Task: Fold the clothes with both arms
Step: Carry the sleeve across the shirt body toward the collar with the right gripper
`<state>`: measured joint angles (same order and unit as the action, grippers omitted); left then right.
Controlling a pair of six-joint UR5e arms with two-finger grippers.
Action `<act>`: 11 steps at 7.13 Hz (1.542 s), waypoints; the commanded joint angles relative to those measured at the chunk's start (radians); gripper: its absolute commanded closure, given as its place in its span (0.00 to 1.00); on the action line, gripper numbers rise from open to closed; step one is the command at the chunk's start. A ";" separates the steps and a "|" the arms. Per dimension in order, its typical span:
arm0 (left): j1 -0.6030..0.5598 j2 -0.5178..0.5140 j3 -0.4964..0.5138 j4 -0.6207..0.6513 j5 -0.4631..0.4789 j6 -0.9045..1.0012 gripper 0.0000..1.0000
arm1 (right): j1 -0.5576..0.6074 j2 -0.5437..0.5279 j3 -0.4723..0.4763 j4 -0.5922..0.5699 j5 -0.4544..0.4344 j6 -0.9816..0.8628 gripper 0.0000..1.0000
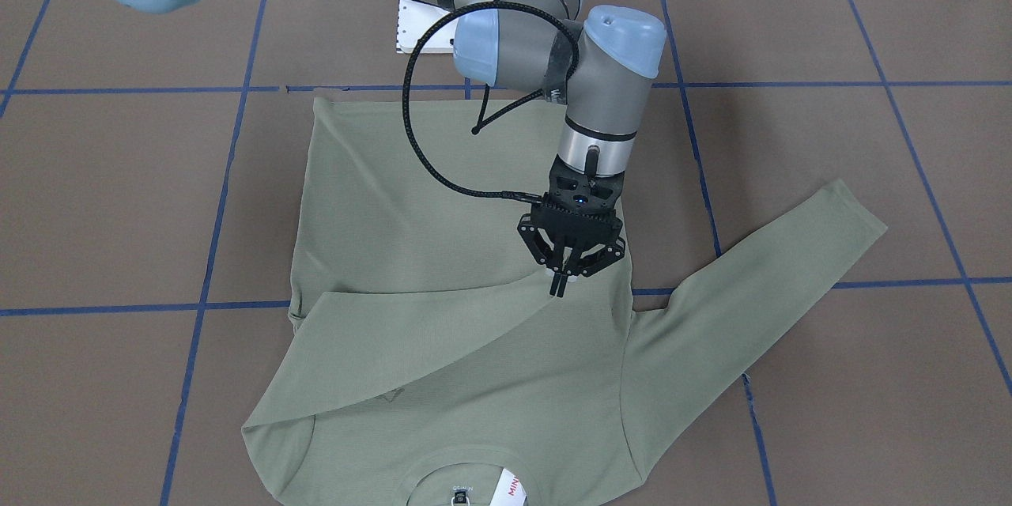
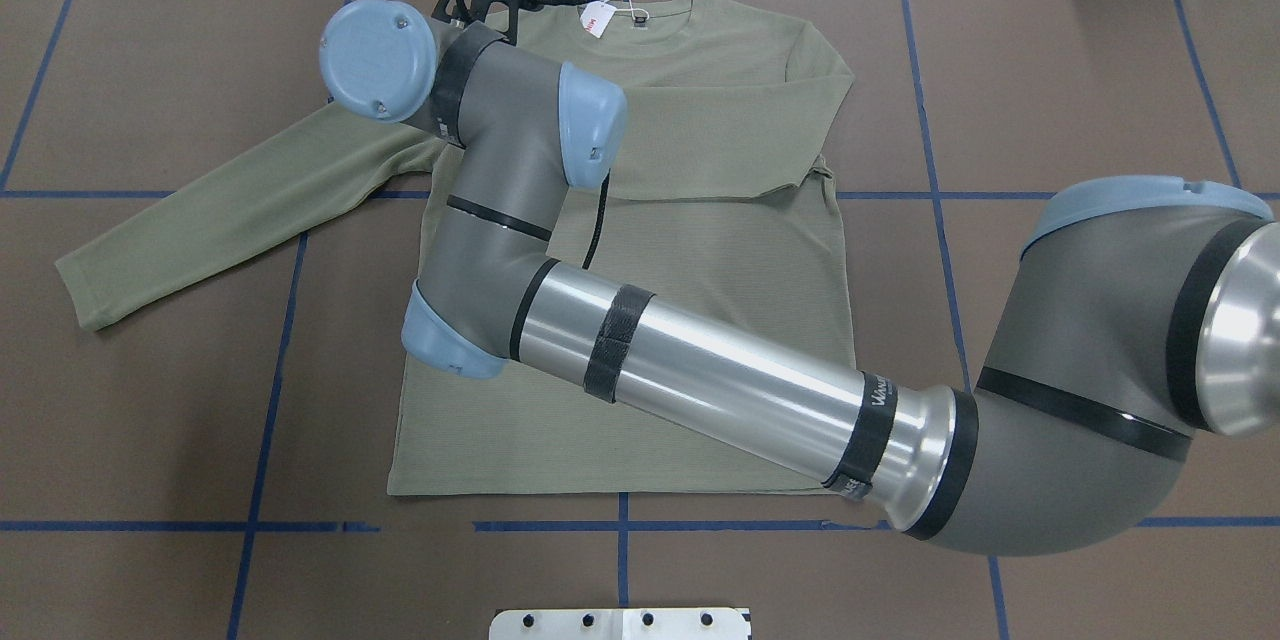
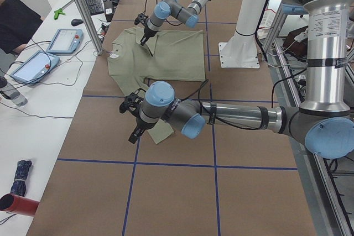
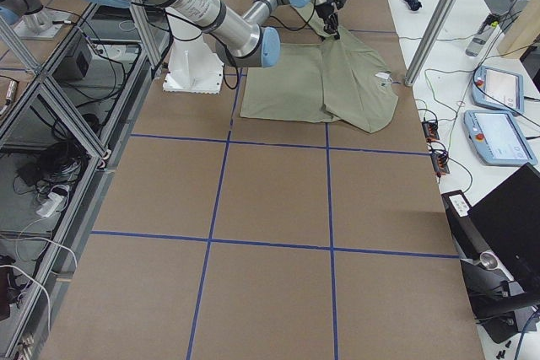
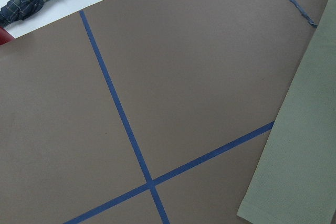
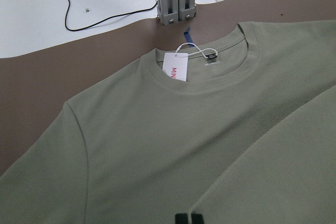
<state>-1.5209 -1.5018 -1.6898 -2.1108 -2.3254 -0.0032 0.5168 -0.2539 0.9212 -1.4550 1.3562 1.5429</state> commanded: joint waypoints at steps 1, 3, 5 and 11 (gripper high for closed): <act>-0.001 0.000 0.006 0.000 0.000 0.002 0.00 | -0.003 0.024 -0.053 0.056 -0.011 0.005 1.00; -0.001 0.002 0.006 0.000 0.000 0.002 0.00 | 0.006 0.027 -0.119 0.117 -0.011 0.002 0.94; 0.001 0.000 0.012 0.000 0.000 -0.001 0.00 | 0.014 0.053 -0.152 0.117 -0.003 -0.007 0.01; 0.052 -0.014 0.058 -0.331 0.005 -0.175 0.00 | 0.250 -0.167 0.349 -0.231 0.463 -0.362 0.00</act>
<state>-1.5062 -1.5130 -1.6350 -2.3309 -2.3216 -0.0582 0.7090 -0.2835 1.0739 -1.6330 1.7352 1.2900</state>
